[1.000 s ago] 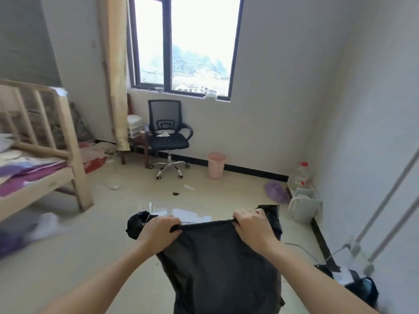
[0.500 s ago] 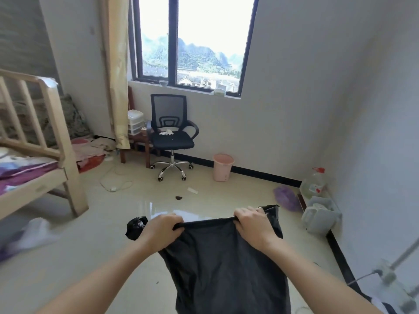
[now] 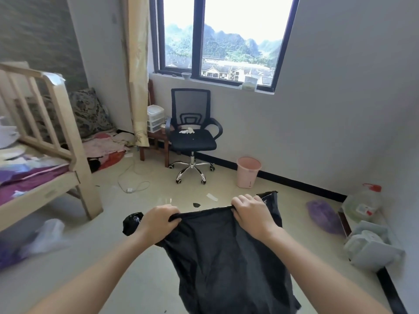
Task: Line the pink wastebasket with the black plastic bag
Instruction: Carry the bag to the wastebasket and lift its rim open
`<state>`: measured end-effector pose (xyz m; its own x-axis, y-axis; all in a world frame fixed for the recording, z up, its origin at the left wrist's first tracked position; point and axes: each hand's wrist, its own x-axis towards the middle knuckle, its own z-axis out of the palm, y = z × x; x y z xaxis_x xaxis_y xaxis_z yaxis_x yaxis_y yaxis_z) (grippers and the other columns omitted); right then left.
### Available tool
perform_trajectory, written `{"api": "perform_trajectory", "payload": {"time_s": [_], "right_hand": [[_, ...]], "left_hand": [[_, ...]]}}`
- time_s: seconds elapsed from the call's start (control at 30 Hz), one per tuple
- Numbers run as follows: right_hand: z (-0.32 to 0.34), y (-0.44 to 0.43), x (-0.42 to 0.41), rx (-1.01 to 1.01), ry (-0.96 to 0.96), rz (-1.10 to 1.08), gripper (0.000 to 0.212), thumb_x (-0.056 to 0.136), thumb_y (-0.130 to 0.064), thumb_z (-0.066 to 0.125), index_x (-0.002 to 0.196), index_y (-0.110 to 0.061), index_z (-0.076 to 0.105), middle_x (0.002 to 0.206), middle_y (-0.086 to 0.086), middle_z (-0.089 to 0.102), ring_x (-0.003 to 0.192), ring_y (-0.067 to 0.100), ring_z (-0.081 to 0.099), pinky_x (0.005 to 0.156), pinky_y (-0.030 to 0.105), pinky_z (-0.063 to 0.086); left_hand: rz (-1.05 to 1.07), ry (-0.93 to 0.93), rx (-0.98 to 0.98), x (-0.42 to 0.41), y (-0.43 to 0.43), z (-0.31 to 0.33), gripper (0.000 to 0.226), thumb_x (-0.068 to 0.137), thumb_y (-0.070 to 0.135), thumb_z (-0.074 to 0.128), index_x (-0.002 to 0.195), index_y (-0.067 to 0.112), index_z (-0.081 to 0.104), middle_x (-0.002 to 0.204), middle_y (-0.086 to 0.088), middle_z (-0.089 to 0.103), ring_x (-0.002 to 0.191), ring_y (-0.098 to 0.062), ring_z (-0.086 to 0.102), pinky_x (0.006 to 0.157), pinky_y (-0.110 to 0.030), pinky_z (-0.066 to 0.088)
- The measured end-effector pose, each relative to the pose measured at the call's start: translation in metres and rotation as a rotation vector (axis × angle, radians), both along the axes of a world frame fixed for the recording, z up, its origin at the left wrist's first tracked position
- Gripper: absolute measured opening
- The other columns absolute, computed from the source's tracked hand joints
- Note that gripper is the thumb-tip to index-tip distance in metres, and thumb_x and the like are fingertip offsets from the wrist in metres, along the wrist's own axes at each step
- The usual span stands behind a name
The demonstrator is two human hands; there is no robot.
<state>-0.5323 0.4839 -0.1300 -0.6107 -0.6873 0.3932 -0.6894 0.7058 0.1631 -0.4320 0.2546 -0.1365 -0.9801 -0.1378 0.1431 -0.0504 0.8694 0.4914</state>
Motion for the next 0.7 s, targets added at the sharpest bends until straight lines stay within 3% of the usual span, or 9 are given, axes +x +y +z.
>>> {"api": "perform_trajectory", "payload": {"time_s": [0.23, 0.33, 0.43, 0.7], "right_hand": [[0.008, -0.035, -0.120, -0.045, 0.068, -0.050, 0.027, 0.059, -0.013, 0.082, 0.060, -0.014, 0.055, 0.052, -0.003, 0.060, 0.047, 0.021, 0.058, 0.050, 0.028, 0.050], [0.025, -0.043, -0.171, -0.061, 0.085, -0.101, 0.013, 0.067, -0.018, 0.063, 0.059, -0.014, 0.053, 0.049, -0.004, 0.058, 0.046, 0.020, 0.057, 0.051, 0.027, 0.050], [0.036, -0.044, -0.221, -0.083, 0.101, -0.182, 0.023, 0.075, -0.026, 0.039, 0.060, -0.016, 0.054, 0.050, -0.005, 0.059, 0.047, 0.018, 0.057, 0.051, 0.023, 0.048], [0.016, -0.034, -0.348, -0.062, 0.093, -0.278, 0.028, 0.075, -0.028, 0.035, 0.062, -0.015, 0.056, 0.053, -0.003, 0.060, 0.049, 0.020, 0.059, 0.048, 0.026, 0.047]], "left_hand": [[-0.049, 0.074, 0.043, -0.134, -0.042, 0.006, 0.018, 0.087, 0.018, 0.055, 0.097, 0.009, 0.067, 0.100, -0.008, 0.069, 0.095, -0.025, 0.061, 0.082, -0.038, 0.049], [-0.100, 0.090, 0.019, -0.198, -0.054, 0.020, 0.019, 0.087, 0.020, 0.055, 0.098, 0.009, 0.066, 0.101, -0.007, 0.069, 0.096, -0.026, 0.061, 0.082, -0.037, 0.049], [-0.139, 0.138, 0.058, -0.261, -0.061, 0.032, 0.017, 0.086, 0.018, 0.056, 0.096, 0.010, 0.068, 0.099, -0.006, 0.070, 0.095, -0.025, 0.062, 0.083, -0.037, 0.050], [-0.237, 0.129, 0.085, -0.407, -0.056, 0.012, 0.017, 0.086, 0.018, 0.056, 0.096, 0.010, 0.068, 0.097, -0.006, 0.071, 0.094, -0.025, 0.062, 0.082, -0.038, 0.051]]}}
